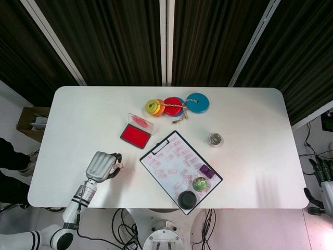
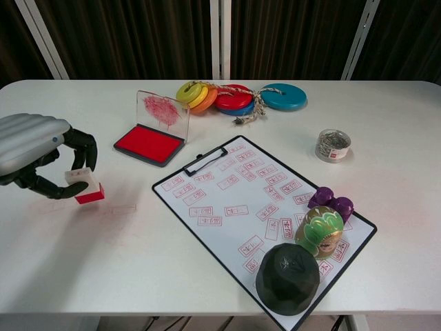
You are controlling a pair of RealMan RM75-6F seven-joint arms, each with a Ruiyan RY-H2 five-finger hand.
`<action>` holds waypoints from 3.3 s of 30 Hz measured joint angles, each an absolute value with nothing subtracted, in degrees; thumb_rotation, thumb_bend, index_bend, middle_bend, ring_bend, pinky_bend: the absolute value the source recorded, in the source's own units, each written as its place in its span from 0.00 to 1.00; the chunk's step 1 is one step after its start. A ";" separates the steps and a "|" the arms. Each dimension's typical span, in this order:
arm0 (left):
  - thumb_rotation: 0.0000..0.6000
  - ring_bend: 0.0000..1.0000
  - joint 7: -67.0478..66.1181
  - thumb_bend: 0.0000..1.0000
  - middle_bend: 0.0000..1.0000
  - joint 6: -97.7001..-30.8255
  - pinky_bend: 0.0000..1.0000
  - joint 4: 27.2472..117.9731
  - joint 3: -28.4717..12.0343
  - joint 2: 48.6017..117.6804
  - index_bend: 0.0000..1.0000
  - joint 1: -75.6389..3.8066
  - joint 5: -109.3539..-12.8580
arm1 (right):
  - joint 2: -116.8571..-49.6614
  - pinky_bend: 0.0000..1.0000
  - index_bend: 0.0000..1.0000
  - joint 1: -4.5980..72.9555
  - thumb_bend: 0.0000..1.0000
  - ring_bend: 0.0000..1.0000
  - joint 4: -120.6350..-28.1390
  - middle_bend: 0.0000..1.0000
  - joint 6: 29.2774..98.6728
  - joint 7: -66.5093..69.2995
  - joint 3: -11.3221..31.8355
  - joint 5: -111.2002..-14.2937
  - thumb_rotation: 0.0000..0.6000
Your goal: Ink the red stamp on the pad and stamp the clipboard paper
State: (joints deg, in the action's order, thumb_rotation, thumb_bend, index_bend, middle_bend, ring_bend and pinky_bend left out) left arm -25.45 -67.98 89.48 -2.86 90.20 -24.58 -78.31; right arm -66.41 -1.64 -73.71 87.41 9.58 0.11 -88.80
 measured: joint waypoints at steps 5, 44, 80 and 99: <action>1.00 1.00 -22.73 0.43 0.65 -67.09 1.00 90.10 -4.79 89.67 0.63 -26.10 -78.41 | -66.37 0.00 0.00 -1.64 0.24 0.00 -73.88 0.00 87.03 9.34 0.08 -88.51 1.00; 1.00 1.00 -15.24 0.46 0.65 -50.83 1.00 60.86 -15.68 103.31 0.63 -44.85 -66.46 | -64.44 0.00 0.00 -1.73 0.24 0.00 -75.83 0.00 87.20 8.02 0.85 -87.60 1.00; 1.00 1.00 -9.18 0.49 0.67 -51.72 1.00 59.50 -14.83 104.06 0.66 -45.93 -67.42 | -64.48 0.00 0.00 -1.54 0.24 0.00 -76.17 0.00 86.01 7.45 0.43 -87.37 1.00; 1.00 1.00 -21.92 0.52 0.67 -60.12 1.00 90.27 -10.25 98.88 0.66 -43.16 -70.76 | -65.44 0.00 0.00 -1.48 0.24 0.00 -74.31 0.00 86.01 9.12 0.12 -87.88 1.00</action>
State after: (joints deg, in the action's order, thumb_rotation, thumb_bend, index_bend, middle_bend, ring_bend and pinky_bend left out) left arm -21.92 -60.12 90.27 -10.25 98.88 -43.16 -70.76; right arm -65.44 -1.48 -74.31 86.01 9.12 0.12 -87.88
